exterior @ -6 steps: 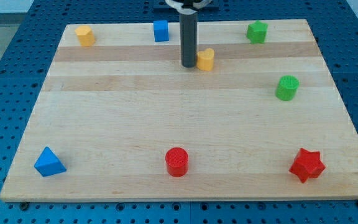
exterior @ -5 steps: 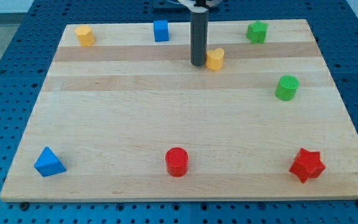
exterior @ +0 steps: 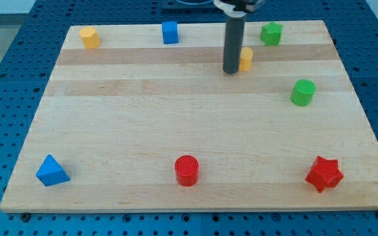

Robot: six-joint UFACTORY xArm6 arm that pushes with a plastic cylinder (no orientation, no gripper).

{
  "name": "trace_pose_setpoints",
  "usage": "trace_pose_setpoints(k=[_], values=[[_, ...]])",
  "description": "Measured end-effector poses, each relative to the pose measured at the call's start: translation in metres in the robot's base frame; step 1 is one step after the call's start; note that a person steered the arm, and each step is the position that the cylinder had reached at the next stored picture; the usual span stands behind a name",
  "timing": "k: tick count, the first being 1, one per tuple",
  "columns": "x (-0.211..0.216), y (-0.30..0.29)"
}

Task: Push the yellow heart towards the green star

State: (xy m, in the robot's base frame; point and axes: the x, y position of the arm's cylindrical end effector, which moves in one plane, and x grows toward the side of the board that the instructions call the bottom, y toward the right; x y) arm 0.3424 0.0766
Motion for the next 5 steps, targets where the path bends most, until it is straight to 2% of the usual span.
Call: trace_pose_setpoints(k=[2, 5], values=[[-0.01, 0.019], [-0.02, -0.032]])
